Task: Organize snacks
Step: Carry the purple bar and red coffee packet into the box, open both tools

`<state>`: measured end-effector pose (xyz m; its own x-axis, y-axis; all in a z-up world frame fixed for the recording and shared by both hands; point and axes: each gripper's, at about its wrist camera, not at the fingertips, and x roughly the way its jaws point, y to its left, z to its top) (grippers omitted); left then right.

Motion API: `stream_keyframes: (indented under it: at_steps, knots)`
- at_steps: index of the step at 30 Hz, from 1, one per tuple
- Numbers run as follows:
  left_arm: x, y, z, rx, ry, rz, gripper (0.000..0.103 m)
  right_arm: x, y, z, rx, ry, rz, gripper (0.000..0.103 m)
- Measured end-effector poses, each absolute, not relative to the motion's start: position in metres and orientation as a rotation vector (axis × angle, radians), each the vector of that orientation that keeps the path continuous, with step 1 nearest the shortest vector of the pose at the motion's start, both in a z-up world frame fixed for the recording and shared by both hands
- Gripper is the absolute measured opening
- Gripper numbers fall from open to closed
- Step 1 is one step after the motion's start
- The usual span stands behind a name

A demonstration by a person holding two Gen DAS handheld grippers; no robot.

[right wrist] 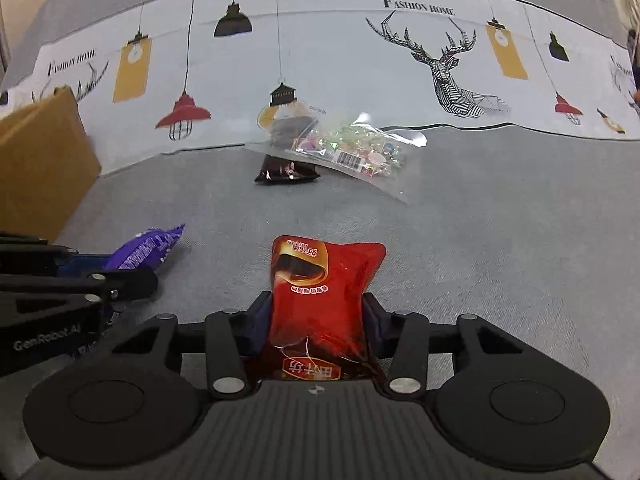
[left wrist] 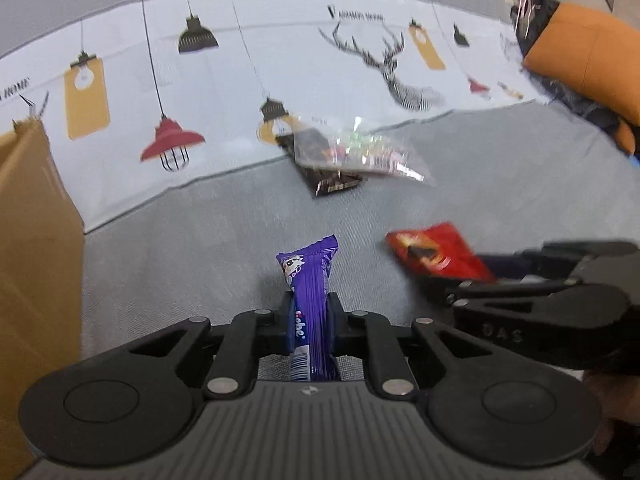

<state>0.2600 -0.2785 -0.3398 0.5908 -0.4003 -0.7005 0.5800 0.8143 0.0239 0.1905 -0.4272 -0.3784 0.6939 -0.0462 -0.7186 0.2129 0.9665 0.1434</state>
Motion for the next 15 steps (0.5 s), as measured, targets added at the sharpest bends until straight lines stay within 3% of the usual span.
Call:
stream_keyframes:
  at_steps: [15]
  knots:
    - [0.225,-0.169,-0.24,0.148,0.574,-0.509,0.016,0.156,-0.333,-0.283,0.287,0.658,-0.027,0.048]
